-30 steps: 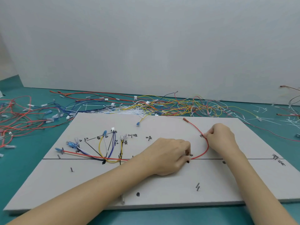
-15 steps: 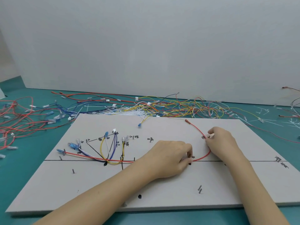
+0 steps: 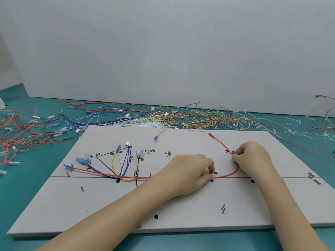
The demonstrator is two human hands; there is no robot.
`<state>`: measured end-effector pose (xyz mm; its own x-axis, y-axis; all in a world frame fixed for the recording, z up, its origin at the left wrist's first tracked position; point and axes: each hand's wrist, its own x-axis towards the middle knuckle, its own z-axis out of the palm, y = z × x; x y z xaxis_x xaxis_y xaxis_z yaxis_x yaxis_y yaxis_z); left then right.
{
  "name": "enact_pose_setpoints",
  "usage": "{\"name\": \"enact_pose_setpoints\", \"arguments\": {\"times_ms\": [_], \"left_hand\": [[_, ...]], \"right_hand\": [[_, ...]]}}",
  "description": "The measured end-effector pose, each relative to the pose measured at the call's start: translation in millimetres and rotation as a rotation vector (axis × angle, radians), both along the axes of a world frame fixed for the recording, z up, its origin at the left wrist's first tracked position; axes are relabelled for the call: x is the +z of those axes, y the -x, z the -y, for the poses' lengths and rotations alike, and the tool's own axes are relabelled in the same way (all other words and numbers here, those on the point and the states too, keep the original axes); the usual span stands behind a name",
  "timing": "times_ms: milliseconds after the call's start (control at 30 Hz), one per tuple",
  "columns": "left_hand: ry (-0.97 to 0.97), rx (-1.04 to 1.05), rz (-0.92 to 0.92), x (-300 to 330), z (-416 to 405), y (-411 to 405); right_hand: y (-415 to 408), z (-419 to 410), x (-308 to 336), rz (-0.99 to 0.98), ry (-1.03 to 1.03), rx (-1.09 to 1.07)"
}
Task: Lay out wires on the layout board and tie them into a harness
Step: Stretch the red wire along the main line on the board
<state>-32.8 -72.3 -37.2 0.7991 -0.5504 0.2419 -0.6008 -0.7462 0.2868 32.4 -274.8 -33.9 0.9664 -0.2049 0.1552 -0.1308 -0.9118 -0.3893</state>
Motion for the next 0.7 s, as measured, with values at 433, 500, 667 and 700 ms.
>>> {"name": "enact_pose_setpoints", "arguments": {"times_ms": [433,500,667,700], "left_hand": [[0.032,0.009,-0.003,-0.6,-0.2,0.1],[0.028,0.004,-0.013,0.4,-0.1,0.3],[0.024,-0.011,-0.006,0.3,1.9,3.1],[0.024,-0.029,0.001,0.4,2.8,3.9]], "right_hand": [[11.0,5.7,15.3,0.083,-0.517,0.038],[11.7,10.7,20.6,0.069,-0.766,0.082],[12.8,17.8,25.8,-0.005,-0.885,0.118],[13.5,18.7,25.5,-0.024,-0.849,0.111]]}}
